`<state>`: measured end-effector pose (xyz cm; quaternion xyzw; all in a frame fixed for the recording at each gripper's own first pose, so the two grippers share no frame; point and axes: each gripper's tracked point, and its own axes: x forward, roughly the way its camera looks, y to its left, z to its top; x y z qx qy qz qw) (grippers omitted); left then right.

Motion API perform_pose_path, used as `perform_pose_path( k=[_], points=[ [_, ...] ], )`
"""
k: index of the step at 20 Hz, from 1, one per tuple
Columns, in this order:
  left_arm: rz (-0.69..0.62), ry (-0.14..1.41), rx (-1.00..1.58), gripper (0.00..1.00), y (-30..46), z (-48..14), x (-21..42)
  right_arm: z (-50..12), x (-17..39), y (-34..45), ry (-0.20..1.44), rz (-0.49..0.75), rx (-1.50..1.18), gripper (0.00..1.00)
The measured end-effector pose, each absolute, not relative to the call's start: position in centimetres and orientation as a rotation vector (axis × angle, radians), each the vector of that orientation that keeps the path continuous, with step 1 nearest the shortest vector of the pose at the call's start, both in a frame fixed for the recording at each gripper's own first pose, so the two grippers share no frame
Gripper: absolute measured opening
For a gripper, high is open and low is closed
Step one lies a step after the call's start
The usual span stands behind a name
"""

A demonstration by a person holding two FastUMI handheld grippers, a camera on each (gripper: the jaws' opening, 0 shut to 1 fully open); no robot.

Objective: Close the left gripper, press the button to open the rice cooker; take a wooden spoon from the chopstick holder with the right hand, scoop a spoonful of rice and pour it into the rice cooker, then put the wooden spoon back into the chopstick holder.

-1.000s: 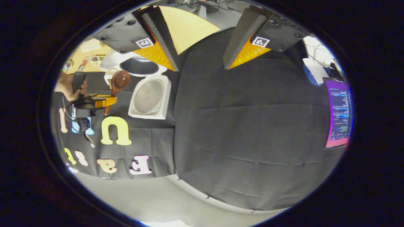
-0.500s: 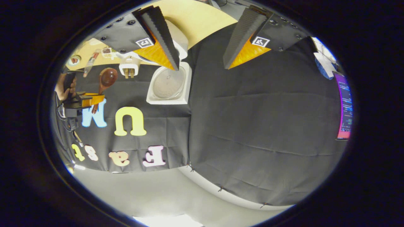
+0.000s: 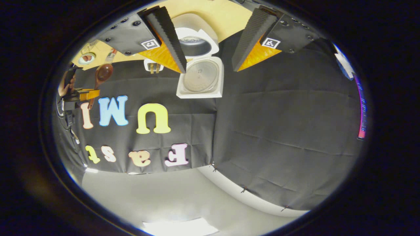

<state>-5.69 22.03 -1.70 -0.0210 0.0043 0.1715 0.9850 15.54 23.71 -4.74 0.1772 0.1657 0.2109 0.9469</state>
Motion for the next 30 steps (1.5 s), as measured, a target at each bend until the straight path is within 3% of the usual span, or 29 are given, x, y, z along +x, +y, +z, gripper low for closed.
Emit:
perform_pose_path(
  k=[16, 30],
  points=[
    [0.182, -0.008, 0.008, 0.99, 11.9, 1.5, -3.0, -15.5, 13.3, 4.3, 0.445, 0.091, 0.307, 0.11],
    [0.152, -0.018, 0.056, 0.99, 8.9, 2.9, -3.6, -24.4, 10.3, 1.3, 0.615, 0.024, 0.311, 0.12]
  ],
)
